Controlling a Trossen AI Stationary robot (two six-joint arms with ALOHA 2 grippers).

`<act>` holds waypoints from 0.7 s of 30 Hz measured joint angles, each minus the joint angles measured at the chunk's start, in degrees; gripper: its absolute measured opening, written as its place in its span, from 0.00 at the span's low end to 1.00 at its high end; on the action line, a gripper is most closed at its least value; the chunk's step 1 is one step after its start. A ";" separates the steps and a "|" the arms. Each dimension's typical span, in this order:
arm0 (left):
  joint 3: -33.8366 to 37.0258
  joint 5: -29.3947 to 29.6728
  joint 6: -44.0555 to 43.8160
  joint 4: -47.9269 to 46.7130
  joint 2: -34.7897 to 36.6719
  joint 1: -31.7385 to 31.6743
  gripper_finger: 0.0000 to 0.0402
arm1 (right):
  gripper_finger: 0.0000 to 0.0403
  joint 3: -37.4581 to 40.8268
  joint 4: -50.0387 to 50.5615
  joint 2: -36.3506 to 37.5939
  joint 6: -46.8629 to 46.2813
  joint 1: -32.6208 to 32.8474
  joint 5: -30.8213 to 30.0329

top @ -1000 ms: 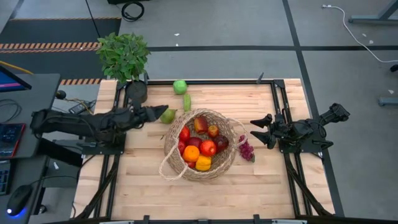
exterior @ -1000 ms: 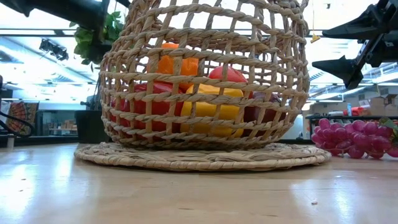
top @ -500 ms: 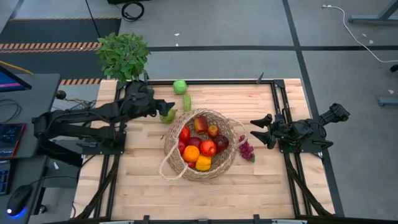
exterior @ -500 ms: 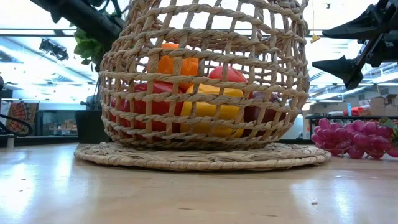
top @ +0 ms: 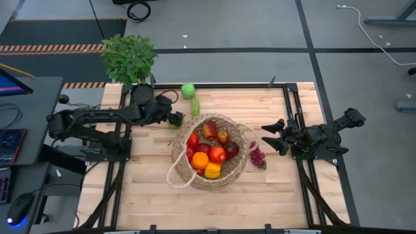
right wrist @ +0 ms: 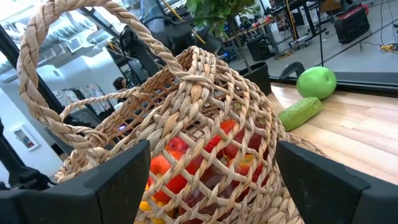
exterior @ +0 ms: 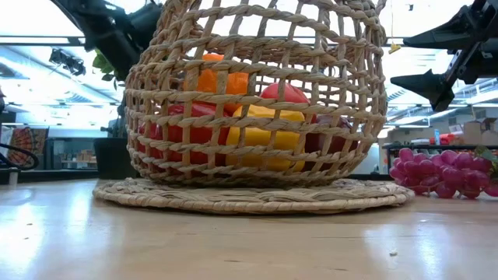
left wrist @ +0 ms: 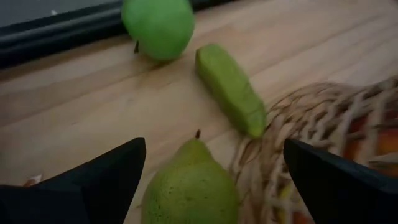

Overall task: Build produce basket
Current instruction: Put the pear into the woven basket

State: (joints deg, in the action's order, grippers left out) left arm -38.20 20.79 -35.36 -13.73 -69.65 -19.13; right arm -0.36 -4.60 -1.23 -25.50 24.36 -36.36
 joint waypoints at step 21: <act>-0.04 -9.47 0.07 -5.31 -10.16 -3.33 0.96 | 0.87 0.00 0.00 0.00 -0.02 0.00 0.00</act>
State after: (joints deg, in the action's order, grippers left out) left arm -38.24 11.31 -35.29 -19.03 -79.81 -22.46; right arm -0.36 -4.60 -1.23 -25.52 24.36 -36.36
